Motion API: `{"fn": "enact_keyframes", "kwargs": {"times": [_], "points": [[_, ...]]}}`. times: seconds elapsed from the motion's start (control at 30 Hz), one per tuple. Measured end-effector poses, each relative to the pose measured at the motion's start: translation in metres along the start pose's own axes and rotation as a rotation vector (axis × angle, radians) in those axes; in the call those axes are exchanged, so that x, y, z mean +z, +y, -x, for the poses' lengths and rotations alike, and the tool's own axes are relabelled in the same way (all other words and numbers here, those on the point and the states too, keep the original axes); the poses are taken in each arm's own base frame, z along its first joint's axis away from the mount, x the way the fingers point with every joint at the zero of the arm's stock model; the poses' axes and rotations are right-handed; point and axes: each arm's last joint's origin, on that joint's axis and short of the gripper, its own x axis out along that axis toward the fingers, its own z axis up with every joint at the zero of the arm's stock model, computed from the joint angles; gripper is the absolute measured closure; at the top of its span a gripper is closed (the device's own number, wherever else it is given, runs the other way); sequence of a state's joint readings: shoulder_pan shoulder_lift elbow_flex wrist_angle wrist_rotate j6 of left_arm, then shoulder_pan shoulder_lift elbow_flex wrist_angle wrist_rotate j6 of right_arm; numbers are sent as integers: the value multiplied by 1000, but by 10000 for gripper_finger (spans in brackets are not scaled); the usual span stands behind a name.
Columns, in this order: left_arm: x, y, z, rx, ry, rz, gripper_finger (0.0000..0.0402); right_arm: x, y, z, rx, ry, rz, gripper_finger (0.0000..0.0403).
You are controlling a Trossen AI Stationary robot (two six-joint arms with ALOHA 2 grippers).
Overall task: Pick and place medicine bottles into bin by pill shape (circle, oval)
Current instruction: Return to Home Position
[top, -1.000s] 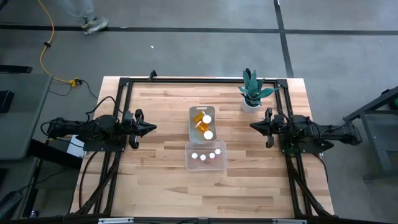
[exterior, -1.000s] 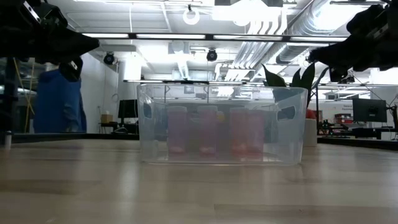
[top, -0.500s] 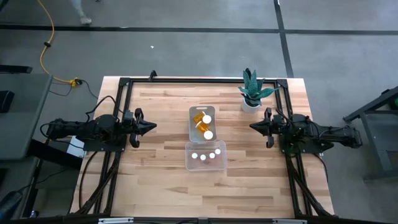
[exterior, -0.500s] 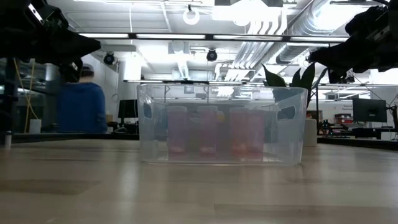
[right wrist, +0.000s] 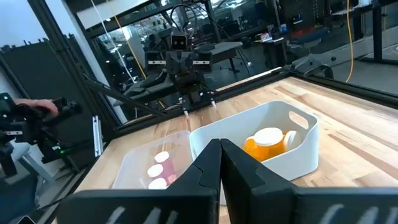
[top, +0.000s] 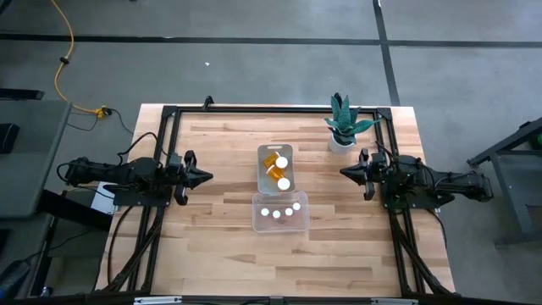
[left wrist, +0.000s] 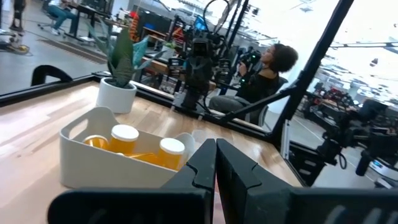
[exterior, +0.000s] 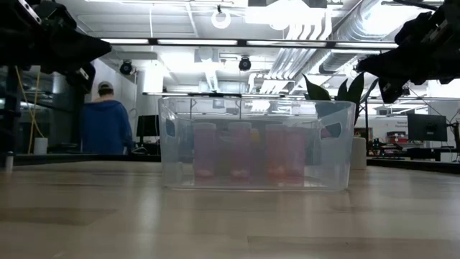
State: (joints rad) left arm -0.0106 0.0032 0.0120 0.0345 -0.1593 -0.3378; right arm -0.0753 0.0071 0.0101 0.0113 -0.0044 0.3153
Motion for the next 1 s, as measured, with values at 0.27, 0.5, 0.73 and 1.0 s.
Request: {"fn": "enact_keyframes", "kwargs": {"times": [0.27,0.5,0.73,1.0], "points": [[-1,-2,0,-22,8,1,401,0,0,0,0,0,3,402],[-1,-2,0,-22,8,1,401,0,0,0,0,1,1,402],[-1,-2,0,-22,8,1,401,0,0,0,0,1,3,402],[-1,-2,0,-22,8,1,401,0,0,0,0,1,2,402]]}}
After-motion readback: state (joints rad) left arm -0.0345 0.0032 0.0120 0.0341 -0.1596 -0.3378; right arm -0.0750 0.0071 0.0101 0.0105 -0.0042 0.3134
